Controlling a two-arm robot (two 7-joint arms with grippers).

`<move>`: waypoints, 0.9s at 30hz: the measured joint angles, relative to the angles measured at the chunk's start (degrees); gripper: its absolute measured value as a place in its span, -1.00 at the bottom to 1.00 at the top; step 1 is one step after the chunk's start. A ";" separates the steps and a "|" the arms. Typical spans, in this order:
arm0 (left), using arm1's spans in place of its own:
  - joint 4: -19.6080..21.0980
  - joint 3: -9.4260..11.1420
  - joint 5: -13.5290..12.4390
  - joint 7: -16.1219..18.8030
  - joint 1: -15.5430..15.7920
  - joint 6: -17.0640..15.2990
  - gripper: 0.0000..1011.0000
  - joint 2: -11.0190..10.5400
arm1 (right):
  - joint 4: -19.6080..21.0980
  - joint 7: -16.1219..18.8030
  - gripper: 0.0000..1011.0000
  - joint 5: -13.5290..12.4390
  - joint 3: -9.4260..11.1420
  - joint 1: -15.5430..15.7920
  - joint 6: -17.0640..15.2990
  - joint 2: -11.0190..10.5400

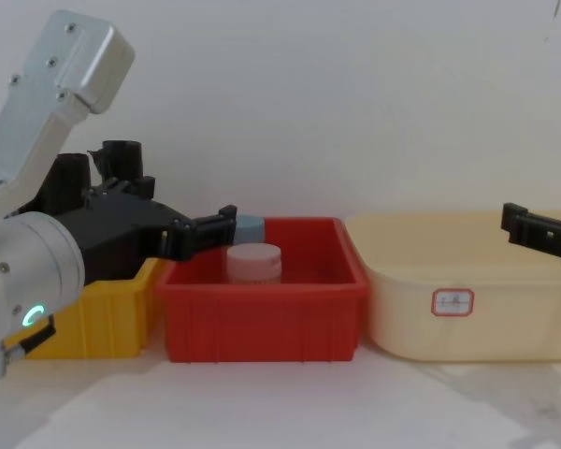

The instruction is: Pick up the garbage bag with the one hand and transfer it to the other hand.

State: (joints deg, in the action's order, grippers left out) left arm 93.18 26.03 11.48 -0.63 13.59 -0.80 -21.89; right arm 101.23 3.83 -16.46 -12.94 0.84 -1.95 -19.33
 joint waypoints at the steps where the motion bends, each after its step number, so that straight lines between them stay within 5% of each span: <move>1: 0.00 0.00 0.00 0.00 0.00 0.00 0.98 0.00 | 0.00 0.00 0.98 0.00 0.00 0.00 0.00 0.00; 27: 0.00 0.00 0.00 0.00 0.00 0.00 0.98 0.00 | 0.00 -0.01 0.98 0.00 0.00 0.00 0.00 0.00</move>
State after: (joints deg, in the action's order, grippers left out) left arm 93.18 26.02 11.48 -0.63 13.59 -0.80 -21.89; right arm 101.23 3.82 -16.46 -12.94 0.84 -1.95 -19.33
